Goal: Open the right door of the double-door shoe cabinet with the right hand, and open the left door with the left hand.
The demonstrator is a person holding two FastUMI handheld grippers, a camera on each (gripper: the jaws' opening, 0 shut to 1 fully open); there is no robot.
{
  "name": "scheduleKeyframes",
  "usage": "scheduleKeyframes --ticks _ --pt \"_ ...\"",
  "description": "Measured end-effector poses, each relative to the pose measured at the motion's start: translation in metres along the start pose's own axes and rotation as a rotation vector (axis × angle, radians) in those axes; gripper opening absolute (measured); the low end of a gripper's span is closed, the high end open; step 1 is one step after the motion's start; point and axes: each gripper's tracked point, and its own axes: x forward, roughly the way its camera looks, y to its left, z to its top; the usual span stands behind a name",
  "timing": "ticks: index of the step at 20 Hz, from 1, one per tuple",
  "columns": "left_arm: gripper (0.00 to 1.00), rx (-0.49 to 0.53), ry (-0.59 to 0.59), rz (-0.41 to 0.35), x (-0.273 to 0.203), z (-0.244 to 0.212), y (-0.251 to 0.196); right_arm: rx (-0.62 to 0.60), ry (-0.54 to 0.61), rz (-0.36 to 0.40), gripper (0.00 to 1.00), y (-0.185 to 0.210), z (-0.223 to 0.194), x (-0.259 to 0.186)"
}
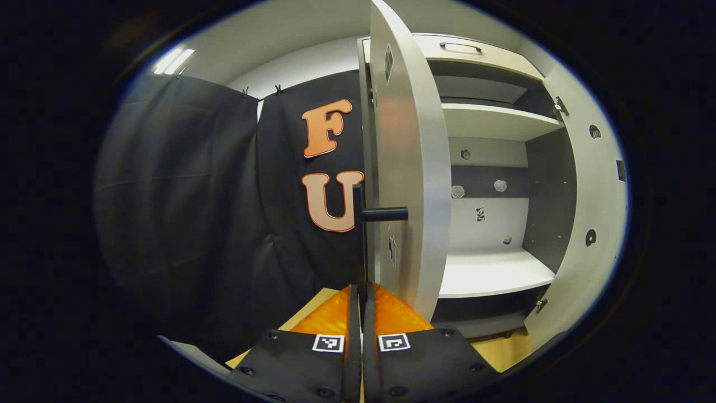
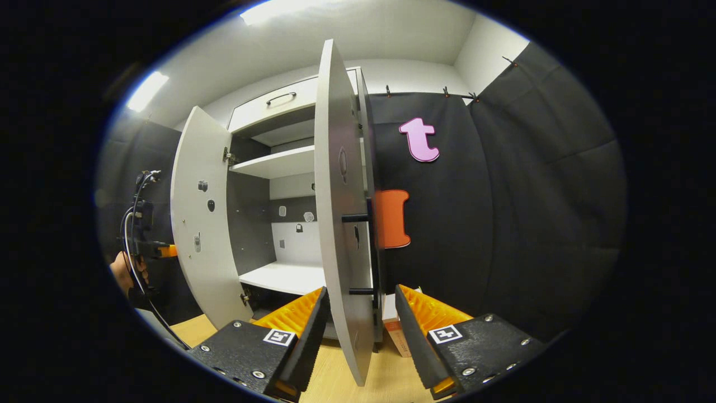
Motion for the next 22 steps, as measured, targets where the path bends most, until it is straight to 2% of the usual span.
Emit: scheduleKeyframes --ticks 5,10,14,16,17,18,19,20,22 --pt "0.08 0.071 -0.018 0.003 -0.002 0.001 0.020 0.005 -0.018 -0.018 0.72 0.017 0.011 -0.012" --pt "0.08 0.045 0.004 0.058 -0.007 -0.006 0.046 -0.005 -0.015 -0.036 0.72 0.056 0.015 -0.017" --pt "0.09 0.020 -0.006 0.014 -0.012 -0.004 0.045 -0.053 -0.027 -0.043 0.72 0.090 0.024 -0.024" --pt "0.09 0.011 -0.049 -0.034 -0.017 0.004 0.036 -0.093 -0.043 -0.045 0.72 0.104 0.032 -0.024" --pt "0.12 0.007 -0.069 -0.058 -0.019 0.009 0.031 -0.112 -0.055 -0.045 0.67 0.111 0.038 -0.024" --pt "0.24 -0.001 -0.103 -0.079 -0.022 0.018 0.027 -0.129 -0.064 -0.047 0.72 0.118 0.042 -0.024" --pt "0.36 -0.013 -0.135 -0.111 -0.025 0.026 0.018 -0.143 -0.076 -0.046 0.72 0.124 0.047 -0.024" --pt "0.55 -0.021 -0.171 -0.139 -0.027 0.035 0.009 -0.156 -0.089 -0.045 0.72 0.129 0.053 -0.023" --pt "0.68 -0.027 -0.223 -0.173 -0.030 0.046 -0.003 -0.180 -0.114 -0.039 0.74 0.132 0.063 -0.020"
